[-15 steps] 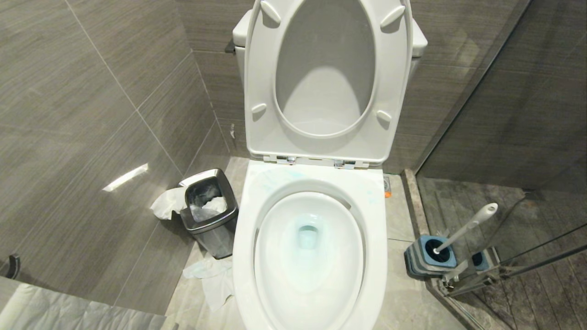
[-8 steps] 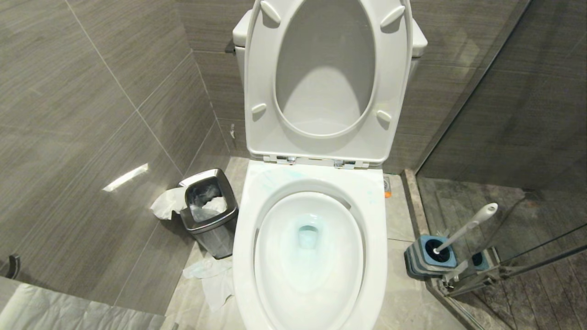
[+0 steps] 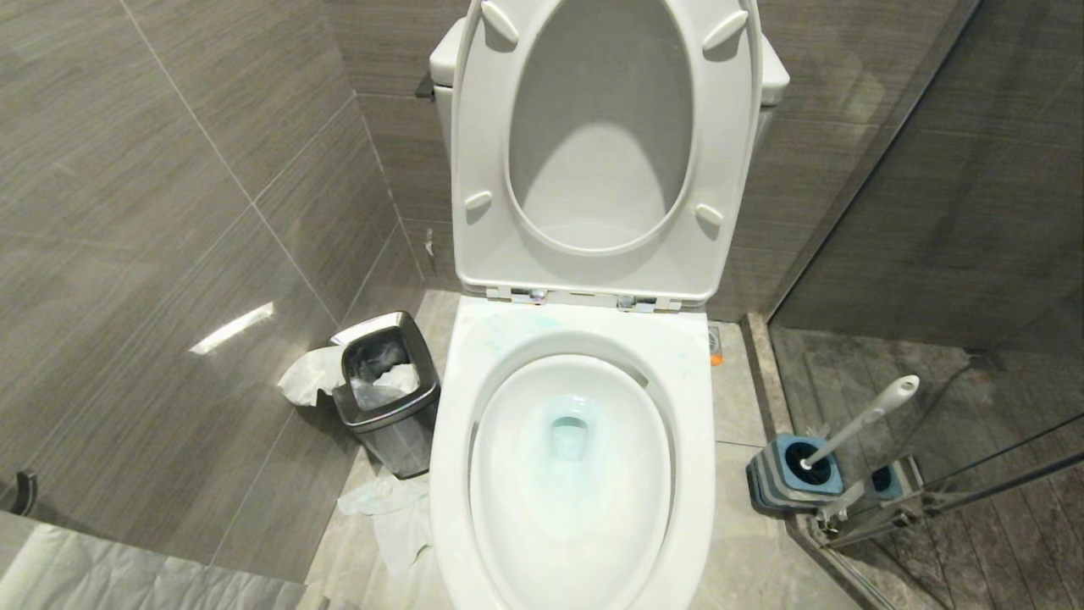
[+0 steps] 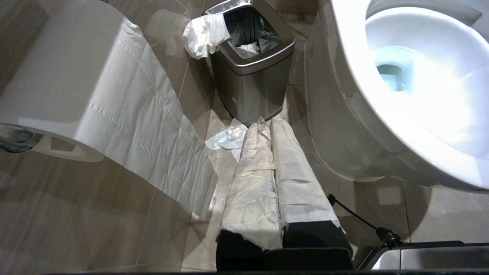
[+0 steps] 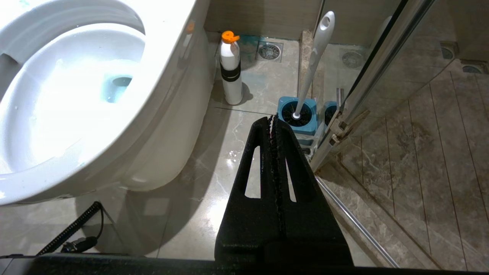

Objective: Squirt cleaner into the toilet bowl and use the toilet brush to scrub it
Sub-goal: Flush the toilet

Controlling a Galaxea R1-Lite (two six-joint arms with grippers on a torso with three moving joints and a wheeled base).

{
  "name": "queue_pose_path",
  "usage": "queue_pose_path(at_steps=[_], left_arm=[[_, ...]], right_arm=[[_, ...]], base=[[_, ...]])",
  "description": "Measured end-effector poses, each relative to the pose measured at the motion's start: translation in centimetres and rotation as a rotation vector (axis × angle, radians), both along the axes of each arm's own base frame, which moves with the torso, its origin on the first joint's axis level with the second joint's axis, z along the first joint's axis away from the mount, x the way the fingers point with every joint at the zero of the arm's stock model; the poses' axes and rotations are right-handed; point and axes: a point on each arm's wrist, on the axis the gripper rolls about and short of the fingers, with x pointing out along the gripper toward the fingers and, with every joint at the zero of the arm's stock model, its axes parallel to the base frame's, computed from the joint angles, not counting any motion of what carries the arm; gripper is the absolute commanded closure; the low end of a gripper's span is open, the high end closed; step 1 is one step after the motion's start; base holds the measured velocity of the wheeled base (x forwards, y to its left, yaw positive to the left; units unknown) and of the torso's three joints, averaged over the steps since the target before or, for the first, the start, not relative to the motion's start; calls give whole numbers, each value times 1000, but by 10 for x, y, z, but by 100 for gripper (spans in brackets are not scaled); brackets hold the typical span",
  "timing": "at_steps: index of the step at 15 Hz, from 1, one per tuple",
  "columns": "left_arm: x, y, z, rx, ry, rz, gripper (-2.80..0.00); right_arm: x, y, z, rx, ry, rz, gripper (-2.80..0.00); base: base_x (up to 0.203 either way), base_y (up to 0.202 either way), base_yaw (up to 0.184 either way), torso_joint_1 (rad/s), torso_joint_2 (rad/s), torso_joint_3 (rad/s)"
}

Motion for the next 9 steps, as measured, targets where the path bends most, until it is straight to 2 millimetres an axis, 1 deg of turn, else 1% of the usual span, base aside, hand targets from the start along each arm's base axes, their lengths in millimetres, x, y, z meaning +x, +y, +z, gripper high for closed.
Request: queue_pose_path(at_steps=[7,9], left_arm=[[0,0,1,23,-6,-11,0],[-2,0,8,33,-30,-23,0]], right_arm=[[0,0,0,0,1,0,0],[0,0,0,0,1,0,0]], base=[[0,0,0,0,0,0],[0,0,0,0,0,0]])
